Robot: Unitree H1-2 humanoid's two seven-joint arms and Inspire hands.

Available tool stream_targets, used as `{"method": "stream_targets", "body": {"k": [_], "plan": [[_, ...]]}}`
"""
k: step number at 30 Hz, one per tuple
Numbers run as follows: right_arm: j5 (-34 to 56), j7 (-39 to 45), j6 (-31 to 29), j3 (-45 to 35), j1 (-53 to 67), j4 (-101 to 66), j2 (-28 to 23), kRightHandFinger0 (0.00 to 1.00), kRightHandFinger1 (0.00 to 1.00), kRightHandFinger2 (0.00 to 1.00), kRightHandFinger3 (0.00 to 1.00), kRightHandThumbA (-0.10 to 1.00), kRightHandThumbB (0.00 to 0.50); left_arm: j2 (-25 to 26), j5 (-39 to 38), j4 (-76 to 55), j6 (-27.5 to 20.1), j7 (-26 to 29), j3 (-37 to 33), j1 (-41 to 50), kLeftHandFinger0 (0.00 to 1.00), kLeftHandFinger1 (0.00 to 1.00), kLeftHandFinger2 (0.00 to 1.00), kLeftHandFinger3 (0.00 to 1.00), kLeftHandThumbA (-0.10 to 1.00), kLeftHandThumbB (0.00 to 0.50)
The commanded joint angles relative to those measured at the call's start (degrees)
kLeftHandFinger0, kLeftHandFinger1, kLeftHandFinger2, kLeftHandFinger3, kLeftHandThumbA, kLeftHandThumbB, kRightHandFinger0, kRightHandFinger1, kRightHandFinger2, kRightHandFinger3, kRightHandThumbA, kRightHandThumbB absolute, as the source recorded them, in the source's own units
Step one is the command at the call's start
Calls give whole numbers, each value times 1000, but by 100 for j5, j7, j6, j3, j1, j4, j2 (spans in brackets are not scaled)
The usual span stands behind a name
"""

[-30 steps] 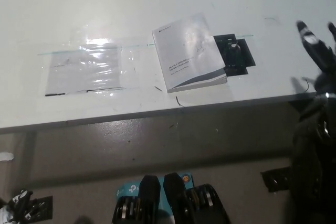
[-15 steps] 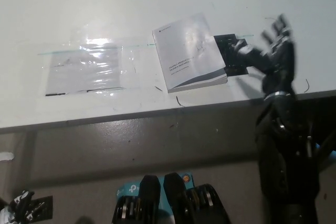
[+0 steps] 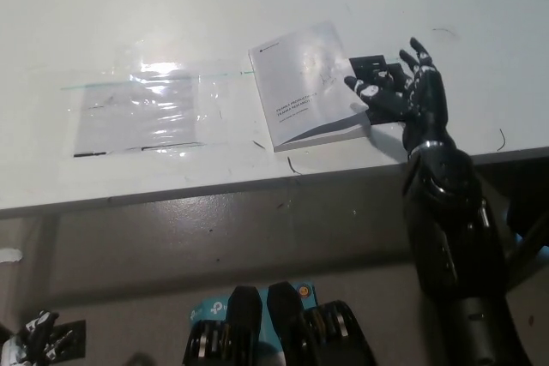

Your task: The robot uses its right hand to slide under the cover of the book kept in the middle of the desk and open it

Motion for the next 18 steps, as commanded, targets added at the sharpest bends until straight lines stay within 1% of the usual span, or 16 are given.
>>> {"method": "stream_targets", "body": {"k": [1, 2, 3, 5, 6, 8, 9, 11, 13, 15, 16, 17, 18], "plan": [[-175, 266, -352, 107, -464, 2, -79, 549, 854, 941, 1000, 966, 139, 64, 24, -142, 4, 110, -35, -37, 613, 624, 753, 738, 615, 42], [-198, 277, -351, 116, -471, 5, -86, 548, 852, 942, 1000, 970, 139, 60, 18, -145, 12, 119, -27, -40, 608, 624, 751, 735, 611, 43], [-240, 273, -294, 142, -415, -58, -86, 526, 839, 934, 1000, 981, 131, 59, 29, -131, 13, 80, -48, 14, 620, 633, 766, 751, 613, 34], [-251, 281, -274, 146, -402, -80, -78, 520, 836, 932, 1000, 984, 130, 58, 35, -107, -16, 61, -57, 37, 629, 636, 770, 754, 612, 24], [-258, 287, -291, 151, -419, -58, -75, 518, 833, 929, 1000, 986, 129, 66, 25, -72, -2, 61, -52, 19, 655, 647, 782, 748, 621, 12], [-262, 291, -332, 143, -444, -22, -51, 519, 830, 917, 1000, 983, 124, 63, 19, -4, -88, 35, -55, -2, 651, 648, 783, 745, 619, 18], [-296, 297, -324, 179, -429, -13, -25, 507, 815, 897, 1000, 974, 129, 67, 70, -13, -93, 64, -82, 4, 616, 630, 776, 747, 618, 15], [-353, 279, -299, 216, -360, -20, 6, 490, 798, 876, 1000, 958, 127, 71, 44, -34, -79, 16, -87, 20, 639, 645, 781, 736, 625, 10], [-374, 318, -330, 248, -285, 2, -3, 493, 807, 888, 1000, 967, 113, 88, 34, 13, -93, 26, -81, -12, 648, 645, 776, 734, 621, 9], [-366, 316, -346, 241, -255, 6, 9, 487, 803, 891, 1000, 963, 112, 96, 33, 17, -82, 38, -79, -12, 646, 645, 774, 735, 616, 14], [-348, 329, -359, 227, -217, 11, 12, 491, 812, 894, 1000, 959, 118, 102, 25, 3, -73, 23, -78, -2, 644, 642, 771, 747, 616, 9], [-351, 365, -425, 225, -183, 53, -18, 512, 835, 910, 1000, 971, 130, 103, 14, -34, -62, -34, -95, 30, 664, 654, 785, 773, 631, 3], [-349, 406, -472, 222, -166, 74, -44, 516, 839, 914, 1000, 976, 133, 97, 13, -76, -59, -36, -96, 50, 663, 651, 787, 771, 628, 20]]}}
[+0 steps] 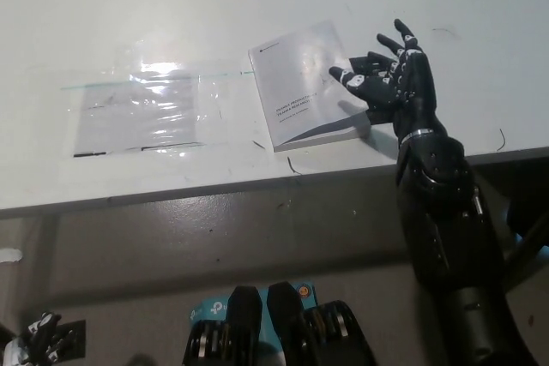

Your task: The robot uses its right hand to slide under the cover of the book kept in the middle of the desk and open it

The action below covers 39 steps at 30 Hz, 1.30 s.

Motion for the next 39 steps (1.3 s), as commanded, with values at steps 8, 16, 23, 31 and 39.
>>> {"method": "stream_targets", "body": {"k": [8, 16, 23, 31, 39], "plan": [[-134, 348, -643, -35, -157, 344, -272, 534, 840, 914, 1000, 987, 116, 58, 1, -173, -44, 25, -61, 99, 637, 622, 768, 747, 596, 3], [-258, 359, -1041, -33, -406, 867, -565, 522, 826, 917, 1000, 1000, 161, 62, 9, -170, -133, -1, -91, 145, 614, 624, 758, 749, 612, 0], [-259, 307, -1255, -33, -340, 1050, -521, 493, 792, 902, 1000, 1000, 131, 114, 37, -108, -137, 10, -134, 92, 602, 619, 757, 749, 614, 2], [-220, 251, -1304, -17, -255, 1110, -150, 506, 804, 881, 1000, 940, 100, 136, 52, -160, -63, 43, -185, 64, 629, 632, 765, 740, 636, 23], [-390, 166, -1443, 83, -381, 1347, 97, 481, 785, 889, 1000, 941, 103, 173, 130, -150, -28, 86, -239, 33, 592, 613, 753, 722, 706, 31]]}}
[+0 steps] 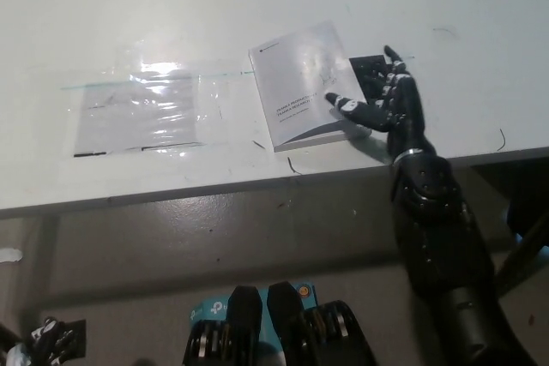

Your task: The robot uses its right hand to slide under the cover of the book kept in the middle of the desk and open it

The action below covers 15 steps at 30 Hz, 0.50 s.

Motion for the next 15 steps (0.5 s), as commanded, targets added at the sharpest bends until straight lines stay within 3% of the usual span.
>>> {"method": "stream_targets", "body": {"k": [1, 6, 10, 15], "plan": [[-219, -66, -424, 67, -364, 65, 84, 479, 785, 888, 1000, 940, 103, 137, 105, -108, -36, 79, -55, -99, 594, 612, 755, 724, 714, 33], [-202, -68, -454, 30, -355, 178, 173, 468, 760, 899, 1000, 918, 64, 137, 91, -59, -101, 71, -48, -104, 608, 612, 743, 725, 721, 48], [-184, -85, -569, -27, -262, 279, 169, 415, 737, 887, 1000, 931, 97, 137, 80, -80, -89, 67, -41, -111, 625, 637, 759, 729, 728, 48], [-123, -24, -511, -90, -243, 235, 128, 475, 780, 894, 1000, 945, 119, 158, 87, 49, -106, 99, -28, -164, 626, 632, 765, 713, 745, 75]]}}
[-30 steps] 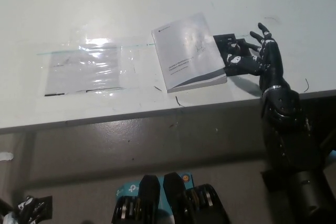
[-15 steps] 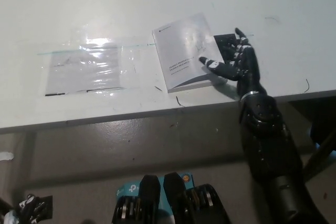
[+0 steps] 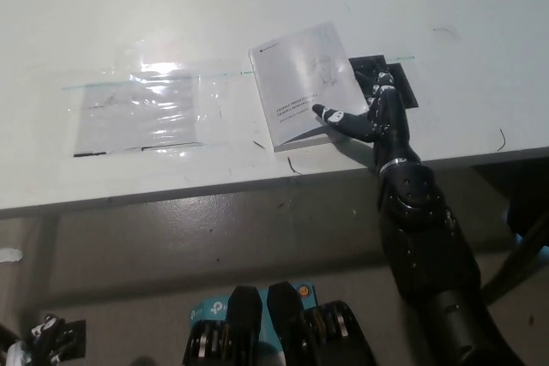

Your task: The robot uses its right hand to slide under the cover of the book kept in the middle of the desk and open it

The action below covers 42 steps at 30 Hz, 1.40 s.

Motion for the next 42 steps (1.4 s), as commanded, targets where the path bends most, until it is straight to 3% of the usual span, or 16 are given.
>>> {"method": "stream_targets", "body": {"k": [1, 4, 11, 13, 19, 20, 23, 24, 27, 29, 32, 35, 36, 39, 40, 42], "plan": [[-5, 27, -246, -66, -227, -108, 16, 473, 760, 880, 1000, 935, 100, 138, 105, 68, -118, 107, -36, -118, 626, 631, 769, 703, 750, 79], [-9, 97, -282, -44, -228, -167, 16, 476, 733, 867, 1000, 900, 82, 101, 81, 24, -80, 142, -7, -83, 619, 617, 735, 693, 723, 70], [-158, 142, -111, 154, -466, -302, 88, 410, 742, 858, 1000, 919, 119, 47, 28, -1, 24, 204, 62, -22, 542, 530, 648, 636, 674, 41], [-207, 209, -109, 256, -601, -268, 88, 370, 727, 841, 998, 936, 150, 55, 26, -12, 53, 162, 43, 14, 550, 540, 666, 656, 695, 25], [-168, 315, -21, 374, -902, -278, 166, 417, 734, 832, 1000, 881, 153, 72, 39, 11, 40, 155, 14, 38, 601, 600, 727, 694, 698, 5], [-119, 355, 52, 396, -957, -375, 273, 392, 722, 838, 1000, 917, 225, 85, 34, 133, -18, 166, 27, 10, 562, 575, 702, 681, 681, 21], [-118, 330, 112, 404, -925, -395, 403, 382, 705, 822, 980, 942, 255, 62, 2, 188, -15, 194, 54, 9, 534, 540, 672, 640, 648, 33], [-111, 332, 98, 398, -928, -372, 435, 385, 705, 820, 978, 940, 256, 62, 7, 204, -30, 204, 52, 5, 528, 536, 668, 635, 646, 33], [-238, 343, 59, 507, -876, -385, 516, 378, 714, 839, 967, 934, 166, 89, 75, 253, -140, 157, -16, 43, 567, 561, 693, 616, 674, 9], [-245, 354, 16, 550, -876, -352, 571, 401, 736, 856, 995, 922, 160, 98, 71, 259, -143, 137, -26, 60, 586, 576, 736, 688, 691, 2], [-242, 376, -42, 584, -844, -361, 606, 438, 739, 853, 1000, 896, 138, 107, 77, 269, -147, 125, -45, 55, 575, 569, 722, 690, 683, 4], [-214, 375, -10, 574, -779, -394, 653, 435, 739, 851, 995, 885, 152, 98, 79, 238, -139, 131, -55, 74, 587, 596, 740, 700, 694, 7], [-236, 358, -35, 583, -732, -350, 655, 393, 725, 838, 986, 928, 185, 92, 55, 239, -116, 150, -33, 63, 582, 590, 737, 683, 691, 9], [-235, 336, -74, 578, -622, -246, 661, 438, 753, 849, 1000, 941, 155, 75, 67, 175, -48, 215, -22, 68, 578, 575, 724, 670, 678, 15], [-263, 229, -139, 537, -535, -132, 645, 402, 727, 838, 994, 952, 148, 135, 123, 235, -20, 154, -107, -20, 585, 589, 750, 688, 713, 15], [-255, 206, -159, 502, -515, -36, 639, 400, 713, 832, 989, 954, 173, 128, 97, 232, -15, 130, -123, -45, 604, 602, 760, 698, 719, 20]]}}
